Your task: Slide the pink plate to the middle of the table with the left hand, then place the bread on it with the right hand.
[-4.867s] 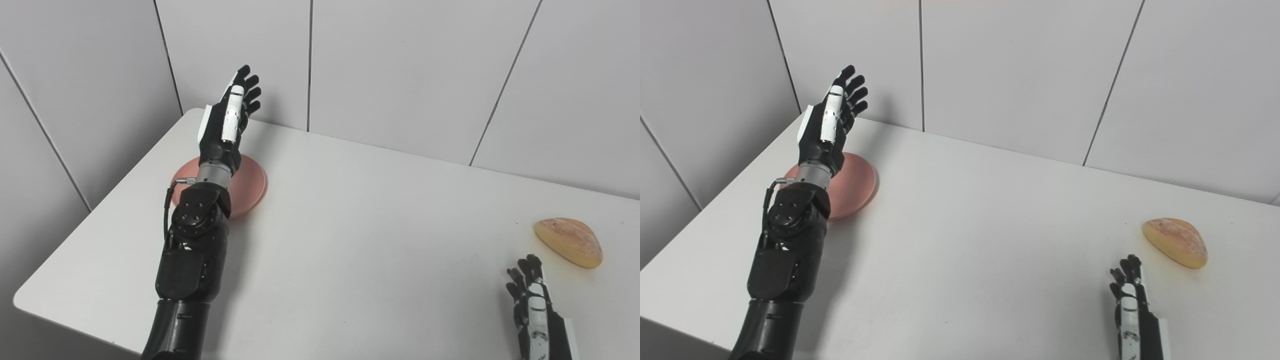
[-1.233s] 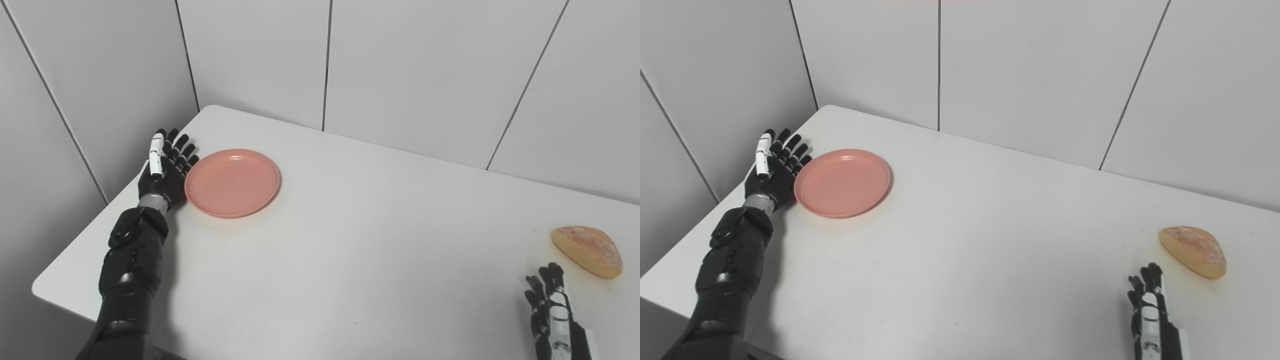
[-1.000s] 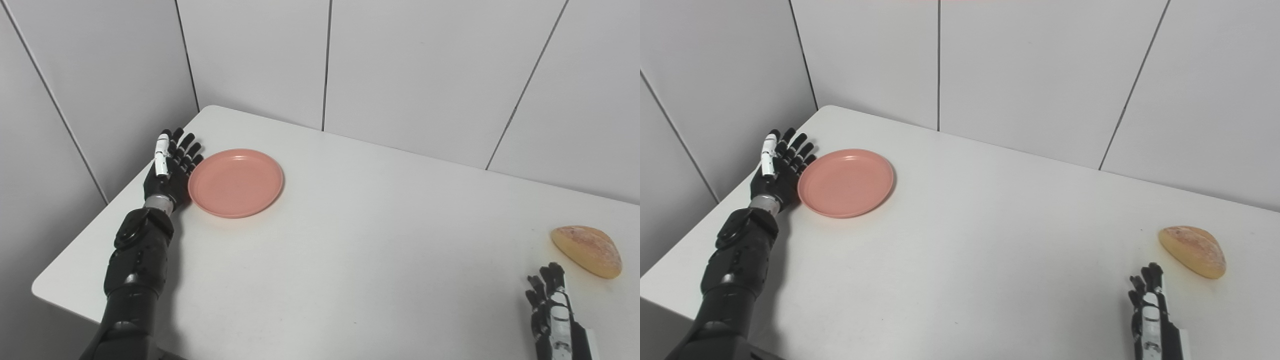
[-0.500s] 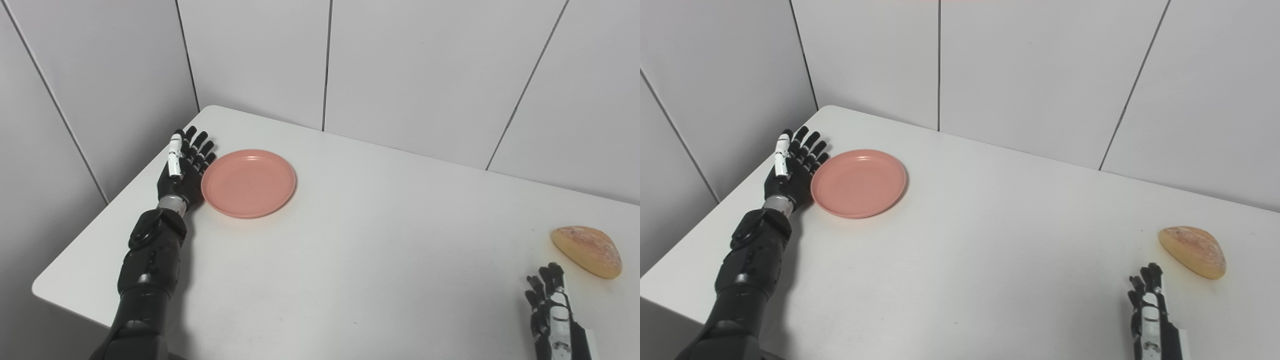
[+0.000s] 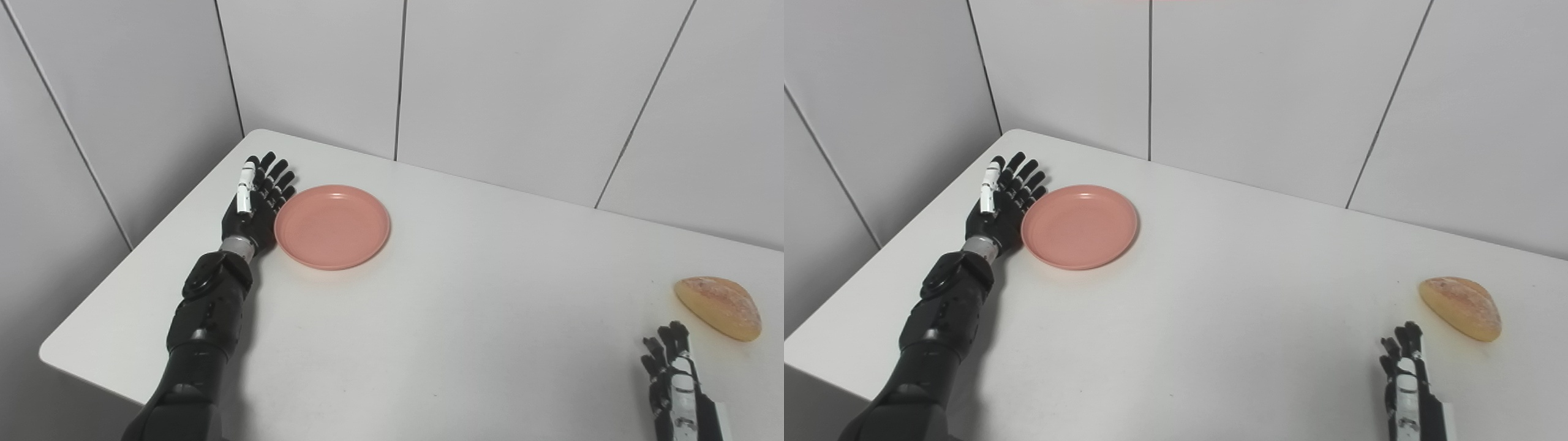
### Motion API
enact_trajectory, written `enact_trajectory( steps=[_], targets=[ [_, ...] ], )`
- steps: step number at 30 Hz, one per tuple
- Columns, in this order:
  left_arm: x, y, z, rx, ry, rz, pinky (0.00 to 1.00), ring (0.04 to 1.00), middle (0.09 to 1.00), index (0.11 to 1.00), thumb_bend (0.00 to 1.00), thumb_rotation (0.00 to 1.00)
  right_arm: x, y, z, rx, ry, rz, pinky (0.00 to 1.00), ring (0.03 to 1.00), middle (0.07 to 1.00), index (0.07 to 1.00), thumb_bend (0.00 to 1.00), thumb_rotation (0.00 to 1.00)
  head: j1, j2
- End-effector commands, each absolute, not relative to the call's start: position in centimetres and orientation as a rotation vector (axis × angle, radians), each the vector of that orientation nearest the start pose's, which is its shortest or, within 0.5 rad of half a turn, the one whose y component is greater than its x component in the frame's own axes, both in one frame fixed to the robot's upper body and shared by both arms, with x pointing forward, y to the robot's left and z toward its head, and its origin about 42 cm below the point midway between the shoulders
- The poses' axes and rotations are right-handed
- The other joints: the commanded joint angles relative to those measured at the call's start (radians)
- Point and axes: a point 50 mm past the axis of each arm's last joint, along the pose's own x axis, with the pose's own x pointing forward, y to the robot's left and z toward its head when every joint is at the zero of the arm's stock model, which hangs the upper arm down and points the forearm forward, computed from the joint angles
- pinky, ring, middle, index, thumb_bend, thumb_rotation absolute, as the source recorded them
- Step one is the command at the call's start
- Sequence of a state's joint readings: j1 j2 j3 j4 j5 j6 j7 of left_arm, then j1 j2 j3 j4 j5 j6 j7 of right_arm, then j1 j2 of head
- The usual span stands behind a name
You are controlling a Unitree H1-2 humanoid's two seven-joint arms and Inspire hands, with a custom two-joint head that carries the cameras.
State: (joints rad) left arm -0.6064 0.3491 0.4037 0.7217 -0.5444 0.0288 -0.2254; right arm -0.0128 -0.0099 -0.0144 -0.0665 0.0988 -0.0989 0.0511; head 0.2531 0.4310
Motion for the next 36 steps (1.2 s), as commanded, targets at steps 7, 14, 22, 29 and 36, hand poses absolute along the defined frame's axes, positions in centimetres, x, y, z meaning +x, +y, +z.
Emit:
enact_trajectory(
  steps=[7, 14, 22, 29, 36],
  targets=[
    [46.8, 38.2, 17.4, -0.437, -0.062, 0.112, 0.96, 0.935, 0.928, 0.918, 0.34, 1.0, 28.9, -21.0, 13.0, 0.086, -0.236, 0.039, 0.97, 0.965, 0.978, 0.983, 0.24, 1.0, -0.014, 0.004],
    [47.1, 36.8, 16.9, -0.44, -0.051, 0.062, 0.94, 0.918, 0.914, 0.901, 0.38, 1.0, 28.8, -20.6, 13.1, 0.077, -0.224, 0.036, 0.97, 0.964, 0.979, 0.986, 0.24, 1.0, -0.03, 0.006],
    [47.1, 35.1, 16.3, -0.464, -0.043, 0.008, 0.94, 0.923, 0.929, 0.911, 0.37, 1.0, 28.7, -20.2, 13.1, 0.078, -0.222, 0.029, 0.95, 0.953, 0.968, 0.976, 0.26, 1.0, -0.049, 0.012],
    [46.7, 33.8, 16.1, -0.492, -0.025, -0.006, 0.94, 0.914, 0.92, 0.906, 0.37, 1.0, 28.7, -19.8, 12.9, 0.081, -0.224, 0.034, 0.95, 0.948, 0.963, 0.974, 0.27, 1.0, -0.081, 0.017],
    [46.5, 32.5, 16.1, -0.488, -0.008, -0.044, 0.92, 0.907, 0.913, 0.899, 0.37, 1.0, 28.8, -19.2, 12.9, 0.072, -0.22, 0.03, 0.95, 0.944, 0.961, 0.969, 0.29, 1.0, -0.109, 0.027]
  ],
)
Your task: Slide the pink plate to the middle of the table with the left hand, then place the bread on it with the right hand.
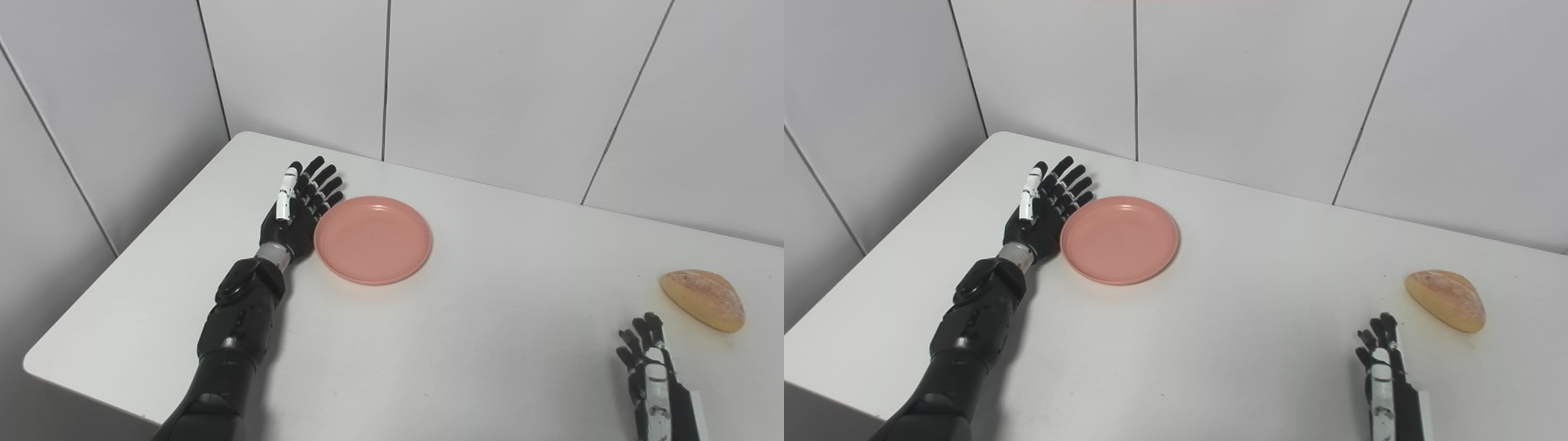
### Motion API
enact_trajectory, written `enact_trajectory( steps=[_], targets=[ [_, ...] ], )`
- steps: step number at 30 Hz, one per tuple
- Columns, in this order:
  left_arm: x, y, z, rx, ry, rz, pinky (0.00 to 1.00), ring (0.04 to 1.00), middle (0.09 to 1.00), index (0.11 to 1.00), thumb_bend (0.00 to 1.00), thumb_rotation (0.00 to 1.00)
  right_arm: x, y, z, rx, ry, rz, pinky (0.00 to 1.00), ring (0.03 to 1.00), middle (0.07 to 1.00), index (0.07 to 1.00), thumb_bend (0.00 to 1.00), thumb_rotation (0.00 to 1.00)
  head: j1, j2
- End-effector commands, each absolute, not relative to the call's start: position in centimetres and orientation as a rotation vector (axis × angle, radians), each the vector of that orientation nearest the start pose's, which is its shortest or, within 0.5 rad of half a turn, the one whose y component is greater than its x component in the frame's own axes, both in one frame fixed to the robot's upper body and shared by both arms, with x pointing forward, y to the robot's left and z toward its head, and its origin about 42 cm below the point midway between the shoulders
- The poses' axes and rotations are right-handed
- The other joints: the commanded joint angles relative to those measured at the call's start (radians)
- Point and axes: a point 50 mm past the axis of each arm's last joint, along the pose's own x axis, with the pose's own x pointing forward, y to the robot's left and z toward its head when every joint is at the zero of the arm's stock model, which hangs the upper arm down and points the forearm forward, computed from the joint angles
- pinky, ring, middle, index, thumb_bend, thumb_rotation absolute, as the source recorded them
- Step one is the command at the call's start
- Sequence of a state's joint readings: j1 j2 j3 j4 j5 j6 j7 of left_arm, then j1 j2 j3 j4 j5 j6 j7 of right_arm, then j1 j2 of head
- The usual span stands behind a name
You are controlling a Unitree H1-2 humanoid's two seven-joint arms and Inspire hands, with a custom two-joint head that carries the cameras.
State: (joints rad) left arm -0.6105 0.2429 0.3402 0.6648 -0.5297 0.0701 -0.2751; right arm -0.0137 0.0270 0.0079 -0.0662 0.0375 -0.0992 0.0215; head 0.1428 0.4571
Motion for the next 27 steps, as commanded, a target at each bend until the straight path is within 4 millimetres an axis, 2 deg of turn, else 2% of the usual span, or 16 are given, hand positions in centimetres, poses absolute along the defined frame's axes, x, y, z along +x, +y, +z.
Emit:
enact_trajectory(
  steps=[1, 8, 13, 20, 27],
  targets=[
    [46.4, 32.1, 16.2, -0.479, -0.011, -0.055, 0.92, 0.907, 0.912, 0.898, 0.37, 1.0, 28.8, -19.1, 12.9, 0.074, -0.218, 0.031, 0.95, 0.944, 0.962, 0.969, 0.29, 1.0, -0.008, 0.004],
    [45.8, 29.7, 16.9, -0.461, -0.004, -0.098, 0.91, 0.9, 0.903, 0.887, 0.36, 1.0, 28.8, -18.5, 13.0, 0.076, -0.22, 0.022, 0.94, 0.941, 0.957, 0.965, 0.3, 1.0, -0.038, 0.019],
    [45.3, 27.9, 16.8, -0.459, 0.012, -0.157, 0.94, 0.918, 0.923, 0.915, 0.36, 1.0, 28.8, -18.2, 13.2, 0.086, -0.214, 0.015, 0.95, 0.943, 0.956, 0.967, 0.3, 1.0, -0.045, 0.025],
    [44.6, 24.6, 15.9, -0.476, 0.049, -0.211, 0.93, 0.909, 0.914, 0.903, 0.35, 1.0, 28.9, -18.0, 13.3, 0.077, -0.222, 0.012, 0.94, 0.935, 0.952, 0.961, 0.29, 1.0, -0.056, 0.035],
    [44.0, 22.3, 15.2, -0.462, 0.071, -0.253, 0.93, 0.914, 0.922, 0.903, 0.34, 1.0, 28.9, -17.6, 13.5, 0.084, -0.222, 0.018, 0.94, 0.942, 0.96, 0.964, 0.3, 1.0, -0.075, 0.046]
  ],
)
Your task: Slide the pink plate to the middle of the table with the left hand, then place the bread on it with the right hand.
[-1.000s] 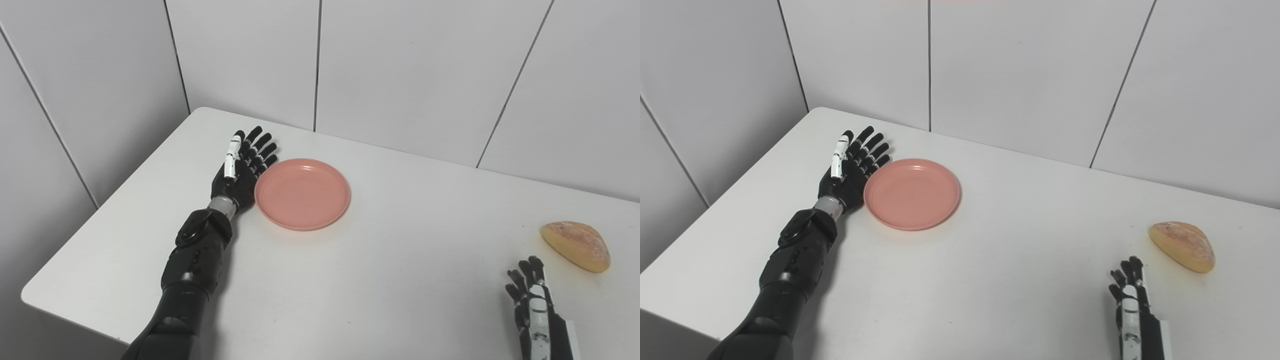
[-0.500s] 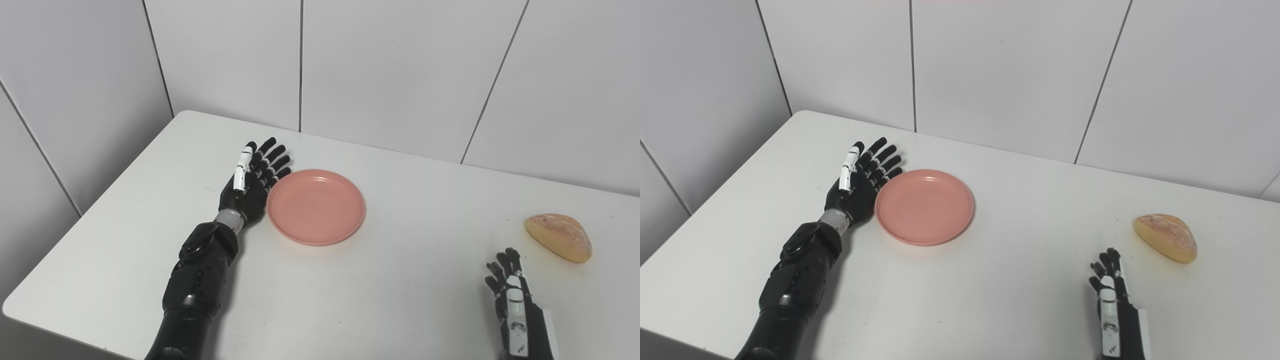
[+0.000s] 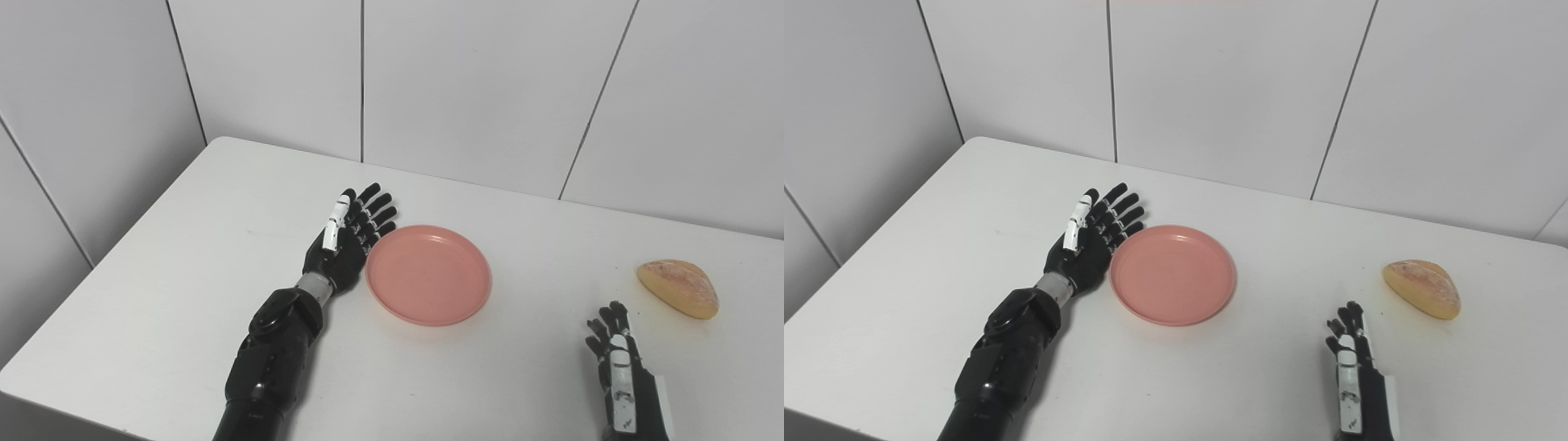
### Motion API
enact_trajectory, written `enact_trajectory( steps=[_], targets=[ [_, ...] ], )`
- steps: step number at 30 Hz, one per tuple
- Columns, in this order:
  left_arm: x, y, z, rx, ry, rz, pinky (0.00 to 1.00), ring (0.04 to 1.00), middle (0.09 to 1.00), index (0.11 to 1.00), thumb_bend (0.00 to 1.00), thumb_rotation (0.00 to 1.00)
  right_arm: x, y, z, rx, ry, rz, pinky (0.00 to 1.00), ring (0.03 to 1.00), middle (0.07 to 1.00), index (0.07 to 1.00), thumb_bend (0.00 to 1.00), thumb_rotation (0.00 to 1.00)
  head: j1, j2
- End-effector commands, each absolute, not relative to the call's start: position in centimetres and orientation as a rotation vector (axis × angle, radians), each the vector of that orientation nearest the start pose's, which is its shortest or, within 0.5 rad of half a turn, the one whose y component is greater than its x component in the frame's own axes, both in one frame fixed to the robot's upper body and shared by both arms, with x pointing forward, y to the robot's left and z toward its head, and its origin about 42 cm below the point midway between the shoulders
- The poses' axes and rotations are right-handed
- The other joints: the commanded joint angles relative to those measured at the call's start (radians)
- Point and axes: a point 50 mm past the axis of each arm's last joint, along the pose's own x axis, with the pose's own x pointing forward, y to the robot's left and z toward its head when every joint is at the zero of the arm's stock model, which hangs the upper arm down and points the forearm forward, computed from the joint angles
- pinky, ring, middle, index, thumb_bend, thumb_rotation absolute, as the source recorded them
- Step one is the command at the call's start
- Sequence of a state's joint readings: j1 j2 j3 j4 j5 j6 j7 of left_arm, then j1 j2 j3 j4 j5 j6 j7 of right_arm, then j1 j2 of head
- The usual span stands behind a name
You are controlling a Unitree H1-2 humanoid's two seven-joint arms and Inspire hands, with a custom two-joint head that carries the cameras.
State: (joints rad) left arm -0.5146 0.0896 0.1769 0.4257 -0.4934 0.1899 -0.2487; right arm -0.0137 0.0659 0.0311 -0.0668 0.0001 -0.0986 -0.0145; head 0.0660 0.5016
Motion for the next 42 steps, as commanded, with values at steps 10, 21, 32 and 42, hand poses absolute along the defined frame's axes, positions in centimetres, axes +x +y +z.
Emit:
enact_trajectory(
  steps=[10, 21, 32, 42],
  targets=[
    [42.9, 18.7, 14.7, -0.457, 0.099, -0.34, 0.91, 0.893, 0.901, 0.891, 0.36, 1.0, 29.0, -17.0, 13.9, 0.101, -0.22, 0.016, 0.95, 0.939, 0.954, 0.959, 0.3, 1.0, -0.032, 0.025],
    [41.2, 16.7, 13.9, -0.419, 0.14, -0.381, 0.89, 0.885, 0.893, 0.878, 0.36, 1.0, 29.1, -16.4, 14.2, 0.102, -0.217, 0.015, 0.96, 0.94, 0.959, 0.968, 0.29, 1.0, -0.063, 0.044],
    [41.0, 16.9, 13.9, -0.418, 0.135, -0.385, 0.91, 0.897, 0.903, 0.889, 0.37, 1.0, 29.1, -16.2, 14.4, 0.099, -0.218, 0.016, 0.96, 0.941, 0.959, 0.965, 0.29, 1.0, -0.083, 0.053],
    [40.8, 17.1, 13.7, -0.396, 0.12, -0.362, 0.92, 0.908, 0.915, 0.899, 0.37, 1.0, 29.2, -16.1, 14.5, 0.096, -0.212, 0.014, 0.96, 0.943, 0.959, 0.964, 0.29, 1.0, -0.111, 0.061]
  ],
)
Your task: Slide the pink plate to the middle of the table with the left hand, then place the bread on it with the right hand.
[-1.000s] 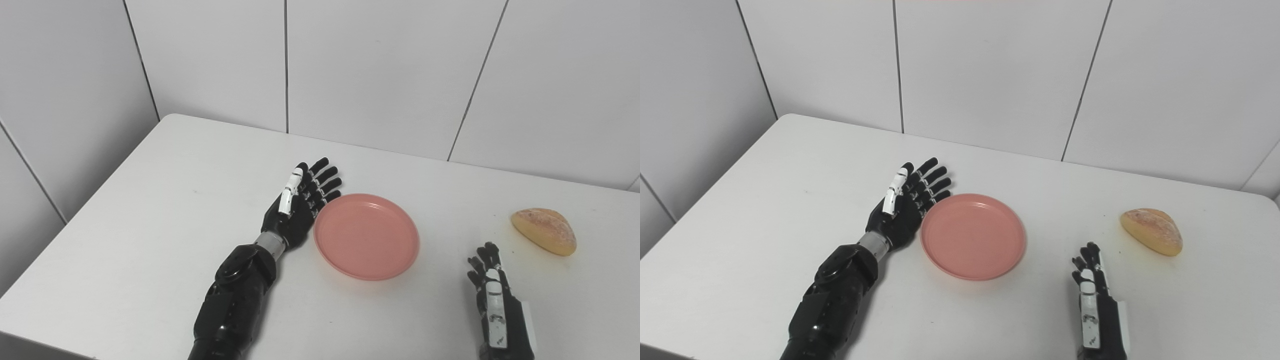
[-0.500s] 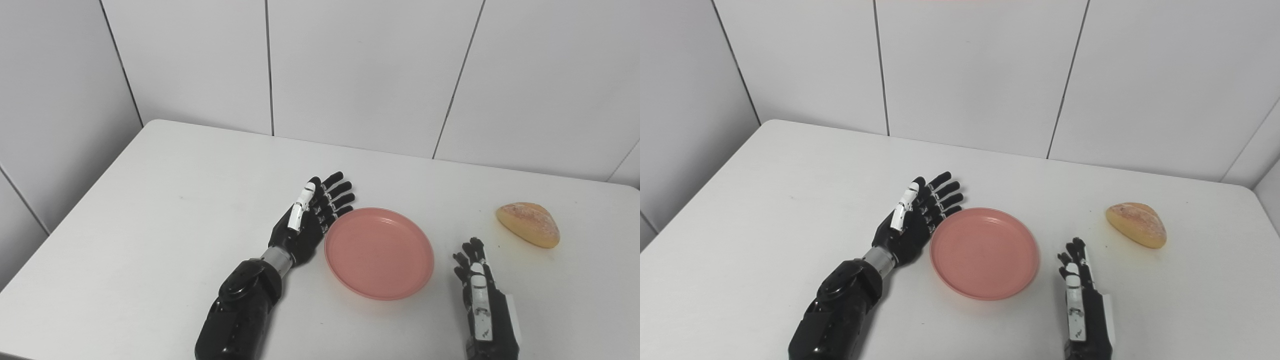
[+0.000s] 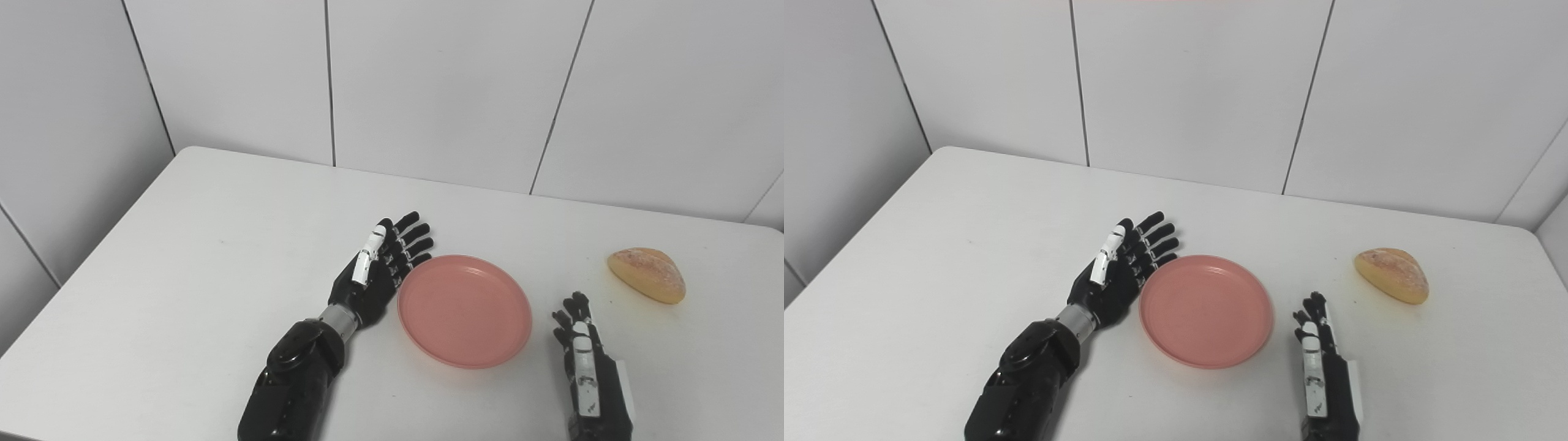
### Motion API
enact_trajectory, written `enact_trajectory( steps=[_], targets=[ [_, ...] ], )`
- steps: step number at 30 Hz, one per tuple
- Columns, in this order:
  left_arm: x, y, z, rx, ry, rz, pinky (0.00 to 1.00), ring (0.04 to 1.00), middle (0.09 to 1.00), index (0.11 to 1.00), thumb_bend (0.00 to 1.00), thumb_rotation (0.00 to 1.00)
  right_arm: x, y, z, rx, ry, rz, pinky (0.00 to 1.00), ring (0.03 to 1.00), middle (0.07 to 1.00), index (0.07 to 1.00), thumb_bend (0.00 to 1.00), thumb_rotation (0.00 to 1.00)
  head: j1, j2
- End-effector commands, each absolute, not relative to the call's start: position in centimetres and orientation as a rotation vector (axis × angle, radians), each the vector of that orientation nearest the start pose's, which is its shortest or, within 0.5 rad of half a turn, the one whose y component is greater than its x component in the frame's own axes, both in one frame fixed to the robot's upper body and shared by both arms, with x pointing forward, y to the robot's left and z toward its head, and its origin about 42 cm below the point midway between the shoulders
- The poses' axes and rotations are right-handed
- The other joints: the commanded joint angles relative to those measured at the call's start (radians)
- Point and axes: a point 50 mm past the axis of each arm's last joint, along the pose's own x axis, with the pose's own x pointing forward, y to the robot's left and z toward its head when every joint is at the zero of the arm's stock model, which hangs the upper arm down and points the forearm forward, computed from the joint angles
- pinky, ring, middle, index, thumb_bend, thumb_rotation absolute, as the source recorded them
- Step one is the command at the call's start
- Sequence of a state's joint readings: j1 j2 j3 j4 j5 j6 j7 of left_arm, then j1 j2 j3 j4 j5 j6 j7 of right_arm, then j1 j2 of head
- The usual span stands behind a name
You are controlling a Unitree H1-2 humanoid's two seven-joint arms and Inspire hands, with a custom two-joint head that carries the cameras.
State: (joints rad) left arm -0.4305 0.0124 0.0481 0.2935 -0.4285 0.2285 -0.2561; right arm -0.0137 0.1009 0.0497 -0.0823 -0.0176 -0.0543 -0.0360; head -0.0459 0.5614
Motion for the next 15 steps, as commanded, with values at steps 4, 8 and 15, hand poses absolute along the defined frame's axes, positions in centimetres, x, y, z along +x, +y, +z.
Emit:
enact_trajectory(
  steps=[4, 8, 15],
  targets=[
    [40.66, 17.0, 13.48, -0.377, 0.114, -0.35, 0.93, 0.909, 0.915, 0.901, 0.38, 1.0, 29.27, -15.99, 14.61, 0.096, -0.215, 0.014, 0.96, 0.944, 0.96, 0.966, 0.28, 1.0, -0.013, 0.004],
    [40.57, 16.88, 13.3, -0.358, 0.106, -0.348, 0.94, 0.914, 0.917, 0.906, 0.38, 1.0, 29.32, -15.99, 14.77, 0.078, -0.229, 0.004, 0.94, 0.934, 0.956, 0.964, 0.27, 1.0, -0.027, 0.004],
    [40.39, 16.7, 13.25, -0.361, 0.101, -0.33, 0.93, 0.913, 0.917, 0.903, 0.38, 1.0, 29.49, -16.41, 15.5, 0.046, -0.253, -0.034, 0.93, 0.928, 0.948, 0.955, 0.25, 1.0, -0.078, 0.003]
  ],
)
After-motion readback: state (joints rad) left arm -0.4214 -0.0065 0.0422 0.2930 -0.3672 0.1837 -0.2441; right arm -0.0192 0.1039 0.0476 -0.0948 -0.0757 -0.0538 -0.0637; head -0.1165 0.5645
